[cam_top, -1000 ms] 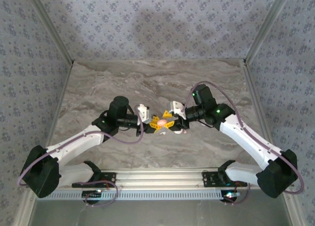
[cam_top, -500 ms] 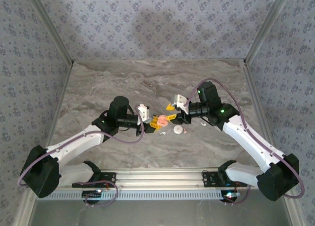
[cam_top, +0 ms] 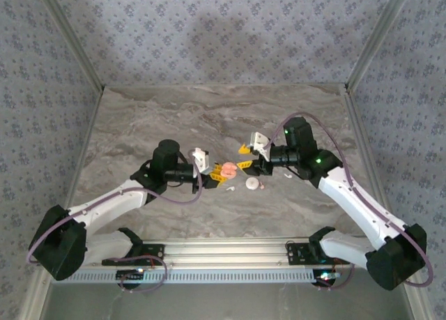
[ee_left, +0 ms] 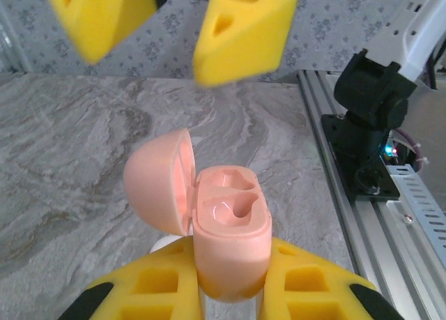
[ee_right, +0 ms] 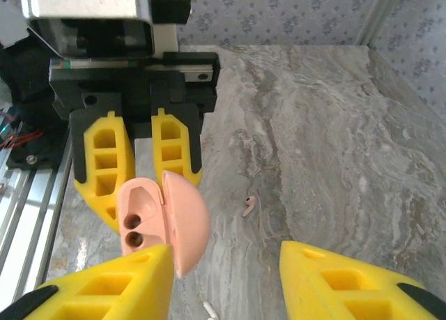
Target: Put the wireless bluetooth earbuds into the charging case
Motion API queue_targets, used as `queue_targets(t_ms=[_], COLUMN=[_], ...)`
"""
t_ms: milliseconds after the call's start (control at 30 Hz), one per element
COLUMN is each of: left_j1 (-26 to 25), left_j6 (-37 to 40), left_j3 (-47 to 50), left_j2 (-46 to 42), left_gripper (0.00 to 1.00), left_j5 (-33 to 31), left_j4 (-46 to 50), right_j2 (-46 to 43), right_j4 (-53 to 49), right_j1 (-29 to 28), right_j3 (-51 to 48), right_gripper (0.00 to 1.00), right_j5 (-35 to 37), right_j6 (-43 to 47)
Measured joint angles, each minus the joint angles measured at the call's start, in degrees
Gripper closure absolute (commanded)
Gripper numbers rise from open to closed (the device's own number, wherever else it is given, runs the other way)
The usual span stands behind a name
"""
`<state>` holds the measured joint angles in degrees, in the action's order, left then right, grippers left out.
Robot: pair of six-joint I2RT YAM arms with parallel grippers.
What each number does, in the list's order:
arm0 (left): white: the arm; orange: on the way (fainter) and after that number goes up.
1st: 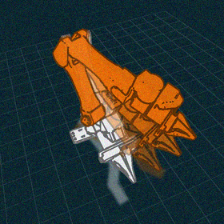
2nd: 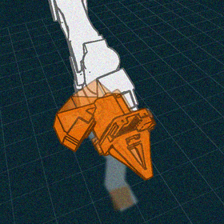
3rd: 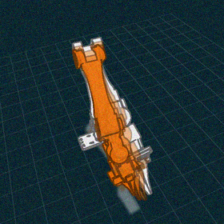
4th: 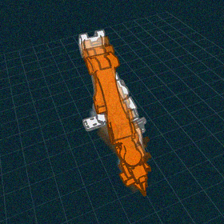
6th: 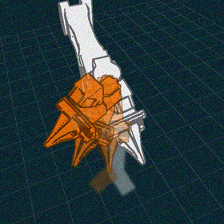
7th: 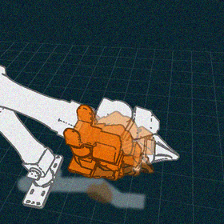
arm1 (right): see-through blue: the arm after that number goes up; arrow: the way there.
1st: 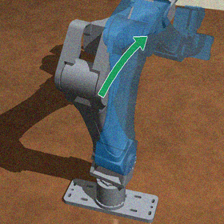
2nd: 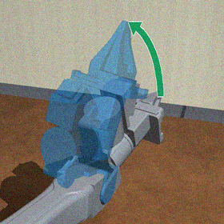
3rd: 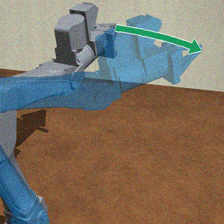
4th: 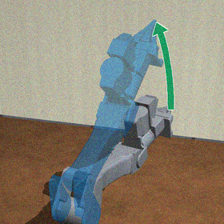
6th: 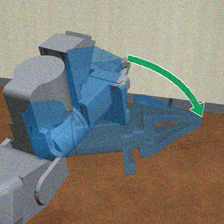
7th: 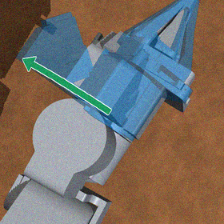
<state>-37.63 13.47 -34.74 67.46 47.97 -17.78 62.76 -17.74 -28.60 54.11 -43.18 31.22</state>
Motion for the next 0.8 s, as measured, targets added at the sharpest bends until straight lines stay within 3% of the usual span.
queue_targets(t_ms=[233,433,633,800], left_j1=[3.7,5.5,12.1,16.7], left_j6=[-7.2,-13.4,-21.3,-26.2], left_j3=[5.4,10.6,14.8,15.7], left_j2=[3.2,4.3,4.9,3.6], left_gripper=[0.85,0.86,0.85,0.84], left_j5=[-3.3,-10.2,-17.0,-22.2], left_j4=[-11.1,-19.1,-25.9,-24.8], right_j2=[-0.6,0.8,9.0,18.0], right_j4=[1.6,0.8,-4.4,-6.7], right_j1=[1.7,1.8,-1.9,-7.1], right_j3=[-1.9,-2.2,3.4,10.3], right_gripper=[0.49,0.45,0.44,0.44], right_j5=[2.8,9.9,19.2,25.4], right_j6=[-9.1,-20.1,-25.7,-27.1])
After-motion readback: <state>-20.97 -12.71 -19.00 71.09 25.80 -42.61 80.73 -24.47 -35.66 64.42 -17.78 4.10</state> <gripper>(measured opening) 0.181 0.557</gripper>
